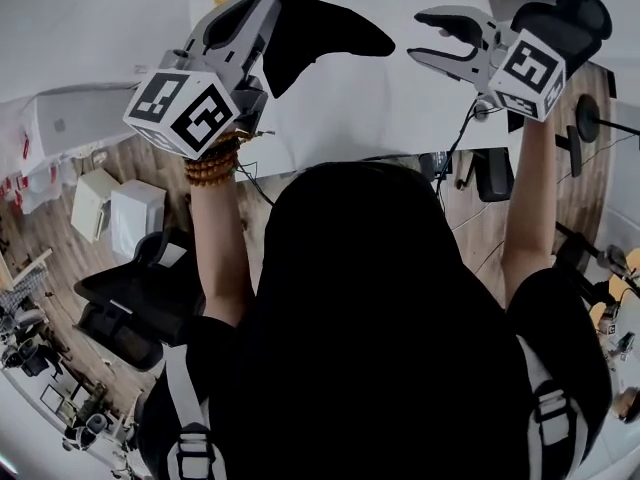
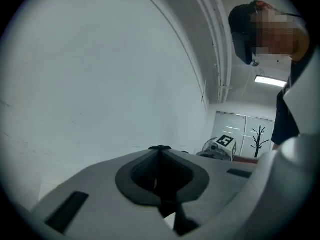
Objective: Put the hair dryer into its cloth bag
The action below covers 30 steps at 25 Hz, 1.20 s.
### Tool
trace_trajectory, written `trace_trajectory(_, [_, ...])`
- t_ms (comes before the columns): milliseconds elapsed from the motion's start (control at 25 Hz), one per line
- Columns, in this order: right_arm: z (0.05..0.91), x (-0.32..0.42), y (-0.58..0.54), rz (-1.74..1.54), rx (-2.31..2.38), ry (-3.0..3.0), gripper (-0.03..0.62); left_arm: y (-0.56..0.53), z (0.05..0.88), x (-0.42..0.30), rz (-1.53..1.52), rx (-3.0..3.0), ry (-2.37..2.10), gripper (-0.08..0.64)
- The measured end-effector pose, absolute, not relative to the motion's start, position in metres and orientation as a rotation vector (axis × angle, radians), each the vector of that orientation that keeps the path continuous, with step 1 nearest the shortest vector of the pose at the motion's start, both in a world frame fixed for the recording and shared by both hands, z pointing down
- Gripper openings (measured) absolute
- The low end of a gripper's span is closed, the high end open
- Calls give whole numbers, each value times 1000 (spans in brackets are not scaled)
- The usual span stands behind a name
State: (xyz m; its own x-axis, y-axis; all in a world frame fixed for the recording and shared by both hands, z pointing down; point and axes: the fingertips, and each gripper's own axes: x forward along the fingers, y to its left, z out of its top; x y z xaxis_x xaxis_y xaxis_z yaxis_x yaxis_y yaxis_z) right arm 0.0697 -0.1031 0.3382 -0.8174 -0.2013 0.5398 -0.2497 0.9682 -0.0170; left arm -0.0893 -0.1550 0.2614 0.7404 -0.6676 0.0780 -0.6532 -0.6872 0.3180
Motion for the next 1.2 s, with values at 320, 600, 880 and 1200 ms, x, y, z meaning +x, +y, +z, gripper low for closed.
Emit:
trace_trajectory(320, [318,-27,-105,-1,369,-2695,233,-148,261,-105,-68,2554,-1100,31])
trace_trajectory(600, [348,-67,-103,119,333,-2663,77,-147,271,-122,-88,2507,-1130,31])
trace_trajectory(880, [337,-50,-92,420,291,-2782,38,-146,293,-129,-135,2428,-1080,31])
trace_trajectory(1200, [309,-46,-91,569,314,-2923,37,-133,352,-139,2,2362,-1104,32])
